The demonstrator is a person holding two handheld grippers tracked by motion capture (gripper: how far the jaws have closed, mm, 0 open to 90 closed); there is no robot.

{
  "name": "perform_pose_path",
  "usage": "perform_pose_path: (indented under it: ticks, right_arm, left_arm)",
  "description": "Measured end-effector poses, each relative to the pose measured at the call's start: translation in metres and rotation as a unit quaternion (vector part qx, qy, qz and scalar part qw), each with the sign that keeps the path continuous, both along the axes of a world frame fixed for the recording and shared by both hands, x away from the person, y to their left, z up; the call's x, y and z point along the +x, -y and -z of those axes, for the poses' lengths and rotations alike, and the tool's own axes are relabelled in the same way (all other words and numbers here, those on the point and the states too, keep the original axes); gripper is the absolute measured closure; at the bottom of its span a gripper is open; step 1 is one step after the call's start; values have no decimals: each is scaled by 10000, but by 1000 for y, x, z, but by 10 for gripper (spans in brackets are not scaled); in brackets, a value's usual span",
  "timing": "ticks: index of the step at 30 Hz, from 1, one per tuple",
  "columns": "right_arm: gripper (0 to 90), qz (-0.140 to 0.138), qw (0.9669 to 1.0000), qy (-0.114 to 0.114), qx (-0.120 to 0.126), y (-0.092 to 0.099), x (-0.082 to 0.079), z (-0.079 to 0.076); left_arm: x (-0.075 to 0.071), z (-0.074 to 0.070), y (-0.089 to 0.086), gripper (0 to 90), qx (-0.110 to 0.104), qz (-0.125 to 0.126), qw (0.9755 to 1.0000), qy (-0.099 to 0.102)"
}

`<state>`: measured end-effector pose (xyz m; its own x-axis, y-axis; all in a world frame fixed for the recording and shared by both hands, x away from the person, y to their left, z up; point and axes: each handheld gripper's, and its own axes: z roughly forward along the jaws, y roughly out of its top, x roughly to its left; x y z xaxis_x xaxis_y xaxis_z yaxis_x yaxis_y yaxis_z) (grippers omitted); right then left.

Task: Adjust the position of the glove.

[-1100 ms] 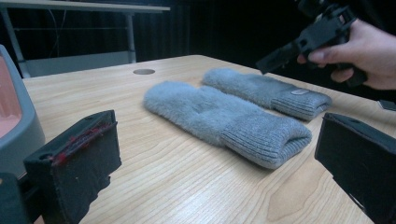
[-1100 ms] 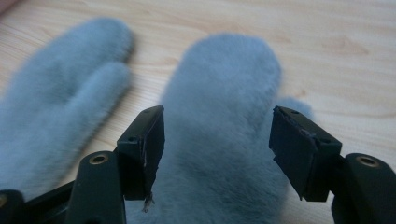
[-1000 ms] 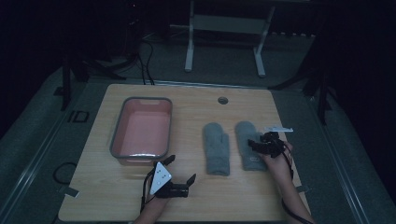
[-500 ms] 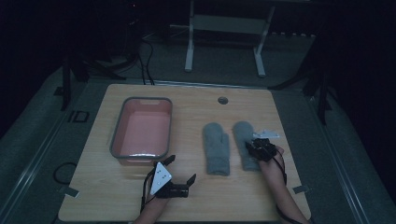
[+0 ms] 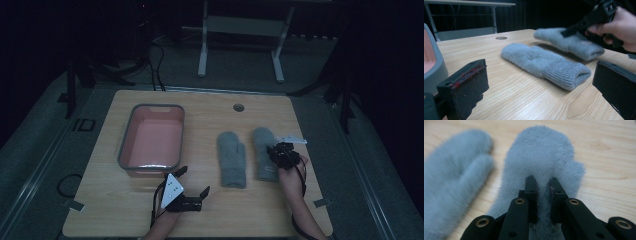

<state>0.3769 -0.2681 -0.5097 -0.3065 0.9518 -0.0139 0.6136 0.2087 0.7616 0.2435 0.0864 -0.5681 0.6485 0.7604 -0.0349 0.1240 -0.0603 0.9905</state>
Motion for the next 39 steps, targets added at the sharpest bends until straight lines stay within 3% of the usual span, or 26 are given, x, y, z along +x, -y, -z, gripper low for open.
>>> perform_pose_path:
  ticks: [4, 8, 16, 26, 32, 39]
  right_arm:
    - [805, 215, 9997, -18, 133, -2, -1, -21]
    - [805, 371, 9989, 132, 235, -6, -5, -38]
    - [805, 429, 9969, 265, 600, -28, -15, -59]
    - [804, 274, 9965, 1, 790, -76, -16, -46]
    - [803, 77, 9977, -63, 668, -103, -17, -42]
    - [803, 14, 9983, -189, 545, -114, -16, -30]
  left_arm:
    - [0, 0, 0, 2, 10, 2, 10000, 2]
    - [0, 0, 0, 2, 20, 8, 10000, 5]
    - [0, 0, 0, 2, 22, 8, 10000, 5]
    - [0, 0, 0, 2, 0, 16, 10000, 6]
    - [0, 0, 0, 2, 9, 19, 10000, 3]
    - [0, 0, -1, 2, 9, 22, 10000, 3]
